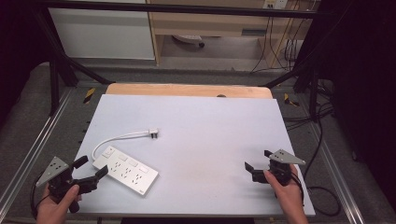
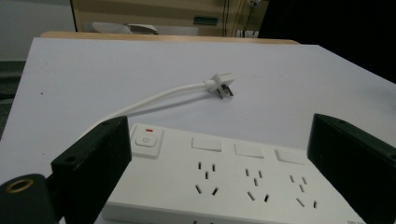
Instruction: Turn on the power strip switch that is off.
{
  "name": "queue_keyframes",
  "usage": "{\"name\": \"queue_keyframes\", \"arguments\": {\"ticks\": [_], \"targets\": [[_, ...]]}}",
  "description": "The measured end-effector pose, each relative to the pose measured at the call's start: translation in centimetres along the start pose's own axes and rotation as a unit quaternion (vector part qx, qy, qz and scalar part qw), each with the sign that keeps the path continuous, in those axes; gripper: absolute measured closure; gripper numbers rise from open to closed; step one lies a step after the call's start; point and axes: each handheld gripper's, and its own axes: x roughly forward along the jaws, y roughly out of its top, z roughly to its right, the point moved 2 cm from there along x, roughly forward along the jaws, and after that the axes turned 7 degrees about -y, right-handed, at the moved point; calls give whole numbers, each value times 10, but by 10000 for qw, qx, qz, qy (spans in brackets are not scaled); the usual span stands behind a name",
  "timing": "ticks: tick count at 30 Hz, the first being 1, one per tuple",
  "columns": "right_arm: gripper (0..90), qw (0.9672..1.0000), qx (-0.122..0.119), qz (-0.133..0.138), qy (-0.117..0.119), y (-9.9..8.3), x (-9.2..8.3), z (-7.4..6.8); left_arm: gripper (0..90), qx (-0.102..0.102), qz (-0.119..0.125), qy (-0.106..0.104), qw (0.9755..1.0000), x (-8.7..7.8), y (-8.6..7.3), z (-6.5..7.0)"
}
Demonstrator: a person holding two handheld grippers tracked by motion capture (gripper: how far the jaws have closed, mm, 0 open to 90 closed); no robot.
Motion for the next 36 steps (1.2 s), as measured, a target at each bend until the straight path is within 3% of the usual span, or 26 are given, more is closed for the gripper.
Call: {"name": "queue_keyframes", "arguments": {"ticks": [24,36], "targets": [[34,9999,-165,14,13,1,1,-6,58,-59,168,-91,9998,-5,8,7],[33,9999,-114,6,0,1,1,-6,62,-77,206,-179,9996,-3,9,14]]}}
